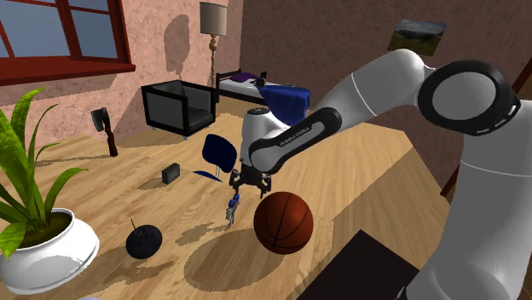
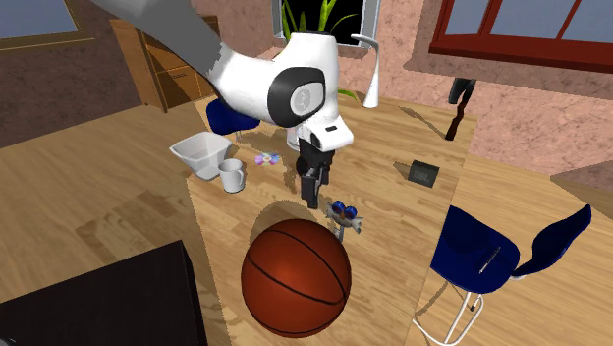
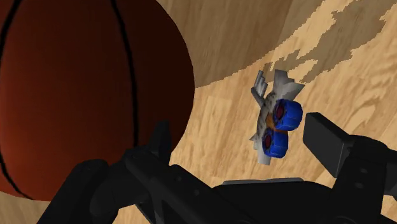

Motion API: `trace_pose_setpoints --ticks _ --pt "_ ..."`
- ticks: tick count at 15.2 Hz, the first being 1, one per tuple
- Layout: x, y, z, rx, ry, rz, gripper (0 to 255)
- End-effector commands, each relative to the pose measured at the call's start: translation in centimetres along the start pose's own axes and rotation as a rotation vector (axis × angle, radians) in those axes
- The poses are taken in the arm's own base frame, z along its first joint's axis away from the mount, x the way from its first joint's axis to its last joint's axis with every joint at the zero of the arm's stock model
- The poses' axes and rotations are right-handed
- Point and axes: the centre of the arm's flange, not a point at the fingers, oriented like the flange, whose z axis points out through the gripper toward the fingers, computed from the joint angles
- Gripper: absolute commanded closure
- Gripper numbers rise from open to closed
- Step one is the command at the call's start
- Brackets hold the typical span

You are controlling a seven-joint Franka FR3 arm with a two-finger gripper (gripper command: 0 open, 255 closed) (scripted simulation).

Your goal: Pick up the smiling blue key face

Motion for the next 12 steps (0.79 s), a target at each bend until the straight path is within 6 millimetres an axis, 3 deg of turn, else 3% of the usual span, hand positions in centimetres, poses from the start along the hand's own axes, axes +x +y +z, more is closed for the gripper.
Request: trace_pose_setpoints --ticks 1,9,12 --pt "1.3 -1.5 1.7 -0.006 0.014 0.053 0" --pt "7.8 -5.9 8.2 -0.025 0.067 0.253 0" --pt "7.9 -6.0 9.4 -0.025 0.068 0.258 0"
